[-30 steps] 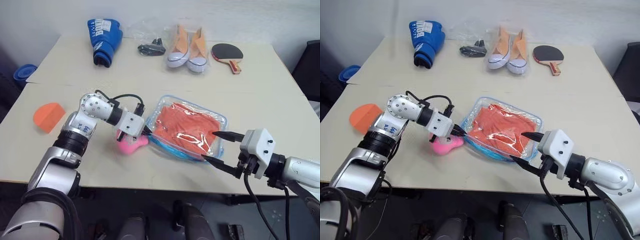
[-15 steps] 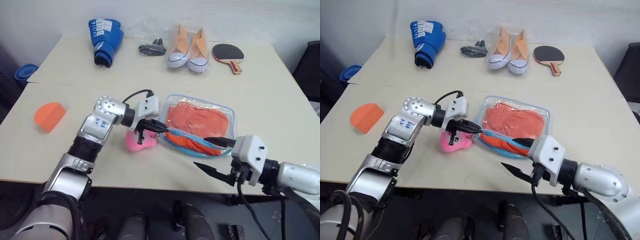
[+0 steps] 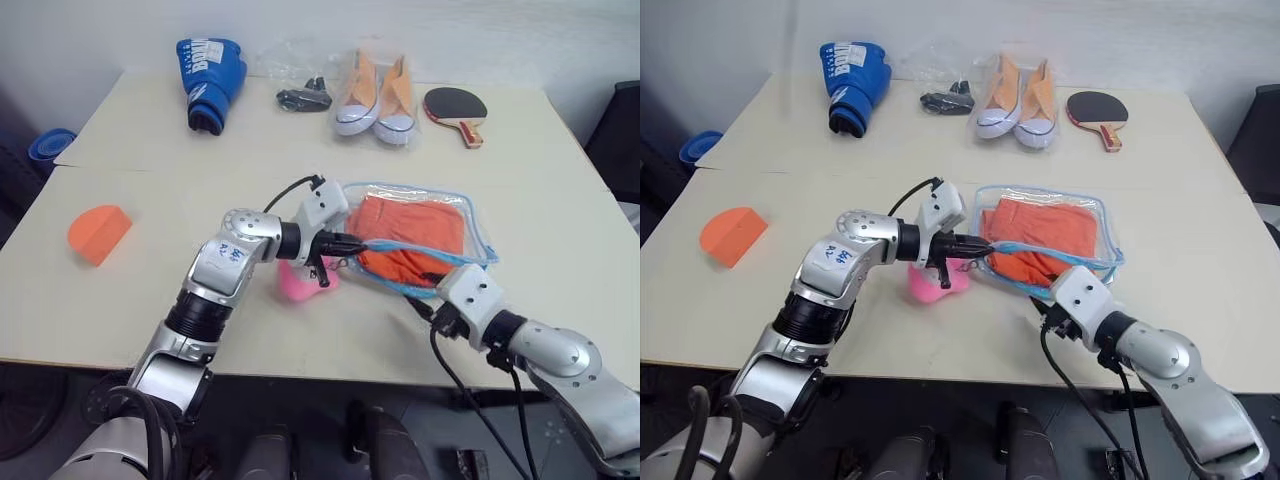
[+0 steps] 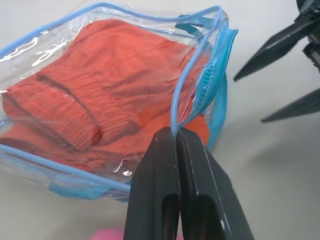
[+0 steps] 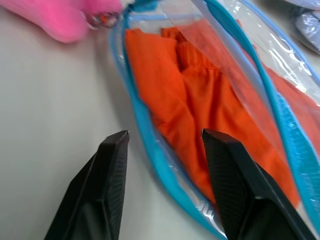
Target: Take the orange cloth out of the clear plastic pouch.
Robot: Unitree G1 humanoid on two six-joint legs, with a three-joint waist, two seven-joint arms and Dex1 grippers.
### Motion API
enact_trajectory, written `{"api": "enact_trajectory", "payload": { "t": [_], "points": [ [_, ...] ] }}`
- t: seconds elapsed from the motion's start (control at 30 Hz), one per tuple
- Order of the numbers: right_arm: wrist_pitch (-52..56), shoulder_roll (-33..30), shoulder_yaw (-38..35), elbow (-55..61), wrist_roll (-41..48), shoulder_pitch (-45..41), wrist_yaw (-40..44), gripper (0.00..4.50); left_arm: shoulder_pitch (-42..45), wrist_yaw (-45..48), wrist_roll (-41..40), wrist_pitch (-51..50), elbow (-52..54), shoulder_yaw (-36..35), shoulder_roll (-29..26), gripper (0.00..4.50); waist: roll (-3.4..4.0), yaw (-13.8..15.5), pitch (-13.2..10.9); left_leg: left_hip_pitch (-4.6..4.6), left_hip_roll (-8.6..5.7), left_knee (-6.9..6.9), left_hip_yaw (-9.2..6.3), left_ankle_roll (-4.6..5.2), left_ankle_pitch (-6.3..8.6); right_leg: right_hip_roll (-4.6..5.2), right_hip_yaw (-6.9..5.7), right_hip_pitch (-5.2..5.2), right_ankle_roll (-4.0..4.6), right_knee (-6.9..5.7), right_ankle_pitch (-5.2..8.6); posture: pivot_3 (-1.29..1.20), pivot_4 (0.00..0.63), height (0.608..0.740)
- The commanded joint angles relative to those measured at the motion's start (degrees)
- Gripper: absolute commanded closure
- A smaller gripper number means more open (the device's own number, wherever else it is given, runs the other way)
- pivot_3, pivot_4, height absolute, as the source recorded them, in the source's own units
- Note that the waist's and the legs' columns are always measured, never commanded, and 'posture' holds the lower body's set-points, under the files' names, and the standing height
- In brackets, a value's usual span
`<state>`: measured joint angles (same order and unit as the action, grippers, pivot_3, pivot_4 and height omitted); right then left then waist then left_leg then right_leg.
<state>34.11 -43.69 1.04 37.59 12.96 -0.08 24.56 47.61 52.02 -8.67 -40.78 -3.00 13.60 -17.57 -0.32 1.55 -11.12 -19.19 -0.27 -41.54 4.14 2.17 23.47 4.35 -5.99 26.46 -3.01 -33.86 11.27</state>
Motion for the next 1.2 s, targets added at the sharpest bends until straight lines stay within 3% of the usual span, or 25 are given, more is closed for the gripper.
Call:
{"api": "enact_trajectory", "payload": {
  "t": [0.03,0.17,0.5,0.6,0.7,0.93,1.2],
  "points": [
    [-1.11,1.37,-0.18,0.04,-1.54,-1.05,0.00,2.31,-0.63,-0.20,-0.85,1.22,2.70,0.38,-0.31,4.50,0.00,-0.04,0.00,0.00,0.00,0.00,0.00,0.00,0.00,0.00,0.00,0.00,0.00,0.00,0.00,0.00,0.150,0.740],
    [-3.83,0.17,2.24,-2.07,-6.88,-1.64,0.40,3.52,-0.87,-0.76,-1.25,1.03,3.26,0.53,0.11,4.50,0.00,-0.02,0.00,0.00,0.00,0.00,0.00,-0.02,-0.01,-0.01,0.00,0.00,0.00,0.00,0.00,0.00,0.150,0.740],
    [-8.43,-1.04,6.14,-7.13,-15.56,-5.02,3.48,3.52,-0.78,-1.31,-1.32,2.45,3.30,1.17,0.63,4.50,0.00,-0.04,0.00,0.00,-0.01,0.00,0.00,-0.03,-0.02,-0.02,-0.01,0.00,0.00,0.01,0.00,0.00,0.150,0.740],
    [-9.12,-0.80,6.58,-8.28,-17.90,-6.08,3.36,3.01,-0.78,-1.41,-1.15,3.16,3.13,1.38,0.76,4.50,0.00,-0.06,0.00,0.00,-0.01,0.00,0.01,-0.03,-0.02,-0.01,-0.01,0.00,0.00,0.01,0.00,0.00,0.150,0.740],
    [-9.61,-0.11,7.43,-10.00,-20.05,-7.37,3.07,2.07,-0.98,-1.36,-1.26,3.51,3.51,1.56,0.90,4.50,0.00,-0.09,0.00,0.00,0.00,0.00,0.01,-0.05,-0.03,-0.01,0.00,0.00,0.00,0.01,0.00,0.00,0.150,0.740],
    [-11.02,1.88,9.24,-13.51,-22.84,-9.08,4.08,2.07,-0.66,-1.70,-1.39,3.48,3.65,1.34,1.20,4.50,0.00,-0.08,0.00,0.00,-0.01,0.00,0.00,-0.07,-0.03,0.00,-0.02,0.00,0.00,0.01,0.00,0.00,0.150,0.740],
    [-14.14,-0.41,8.39,-13.60,-25.29,-8.44,6.25,2.07,-0.51,-2.05,-1.06,4.39,2.93,1.11,0.88,4.50,0.00,-0.12,0.00,0.00,-0.01,0.00,0.00,-0.09,-0.05,0.00,-0.01,0.00,0.00,0.01,0.00,0.00,0.150,0.740]
  ]
}}
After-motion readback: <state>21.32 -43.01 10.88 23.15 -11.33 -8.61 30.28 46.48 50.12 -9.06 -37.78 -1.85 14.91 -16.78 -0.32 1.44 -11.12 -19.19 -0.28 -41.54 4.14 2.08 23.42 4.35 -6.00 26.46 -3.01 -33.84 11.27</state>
